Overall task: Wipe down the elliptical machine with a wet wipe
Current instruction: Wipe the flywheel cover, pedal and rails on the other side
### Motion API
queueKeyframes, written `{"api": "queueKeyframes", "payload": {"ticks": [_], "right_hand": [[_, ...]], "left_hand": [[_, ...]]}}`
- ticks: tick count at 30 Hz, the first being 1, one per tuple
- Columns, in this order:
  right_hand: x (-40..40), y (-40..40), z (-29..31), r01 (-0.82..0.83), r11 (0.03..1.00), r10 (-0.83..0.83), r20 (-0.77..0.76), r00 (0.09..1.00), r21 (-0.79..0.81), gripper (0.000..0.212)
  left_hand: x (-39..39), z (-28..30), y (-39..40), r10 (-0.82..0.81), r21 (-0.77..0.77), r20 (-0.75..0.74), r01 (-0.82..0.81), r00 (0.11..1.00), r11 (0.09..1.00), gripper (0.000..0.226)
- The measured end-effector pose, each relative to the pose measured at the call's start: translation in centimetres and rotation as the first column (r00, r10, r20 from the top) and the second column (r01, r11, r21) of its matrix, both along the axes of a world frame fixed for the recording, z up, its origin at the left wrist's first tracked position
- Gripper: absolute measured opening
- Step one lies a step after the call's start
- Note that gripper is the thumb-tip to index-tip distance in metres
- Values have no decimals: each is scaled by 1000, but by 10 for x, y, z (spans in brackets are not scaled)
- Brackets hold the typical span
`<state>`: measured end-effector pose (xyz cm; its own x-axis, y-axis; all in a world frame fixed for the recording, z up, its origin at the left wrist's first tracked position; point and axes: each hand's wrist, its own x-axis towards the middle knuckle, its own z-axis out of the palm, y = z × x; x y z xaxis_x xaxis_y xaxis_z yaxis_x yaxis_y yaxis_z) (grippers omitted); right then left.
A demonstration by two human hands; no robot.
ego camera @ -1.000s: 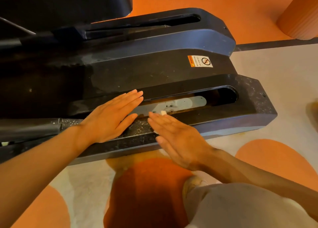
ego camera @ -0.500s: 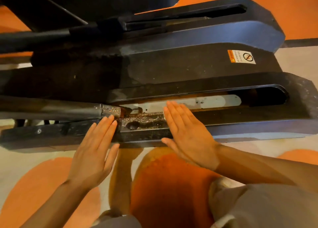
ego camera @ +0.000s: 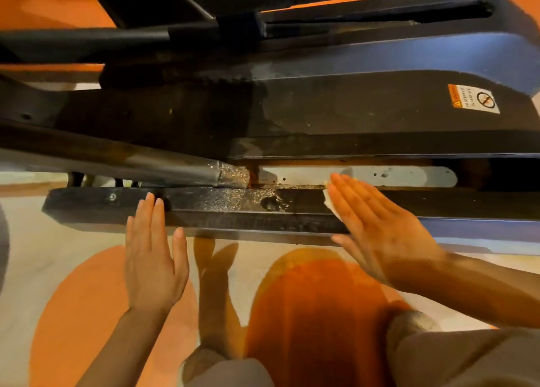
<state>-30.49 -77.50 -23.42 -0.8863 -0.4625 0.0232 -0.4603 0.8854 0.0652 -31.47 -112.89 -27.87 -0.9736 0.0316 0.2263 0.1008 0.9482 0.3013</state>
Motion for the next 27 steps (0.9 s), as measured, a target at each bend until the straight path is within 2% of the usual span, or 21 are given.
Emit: {"api": "queueKeyframes", "payload": {"ticks": [3, 9, 12, 16, 19, 23, 27], "right_hand": [[13, 14, 4, 94, 996, -94, 2, 996, -11, 70], [33, 35, 14, 261, 964, -264, 81, 961, 49, 76], [20, 12, 11, 184, 983, -182, 72, 981, -14, 71], [-19, -45, -2, -87, 996, 88, 25, 996, -28, 70], [-37, -97, -9, -260, 964, 260, 0, 965, 50, 75], [-32, -90, -6, -231, 970, 233, -9, 973, 73, 73], [1, -14, -7, -61, 998, 61, -27, 998, 23, 74]], "left_hand": [[3, -6, -11, 65, 34, 7, -65, 998, 997, 60], [2, -14, -18, 32, 19, 20, -32, 999, 999, 62], [1, -18, -19, 25, 2, 27, -25, 999, 1000, 63], [2, -21, -19, 34, -3, 29, -34, 999, 999, 63], [2, -22, -21, 40, -4, 21, -40, 999, 999, 62], [1, -22, -22, 44, -22, 17, -44, 999, 999, 63], [1, -23, -21, 46, -22, 11, -46, 999, 999, 65]]}}
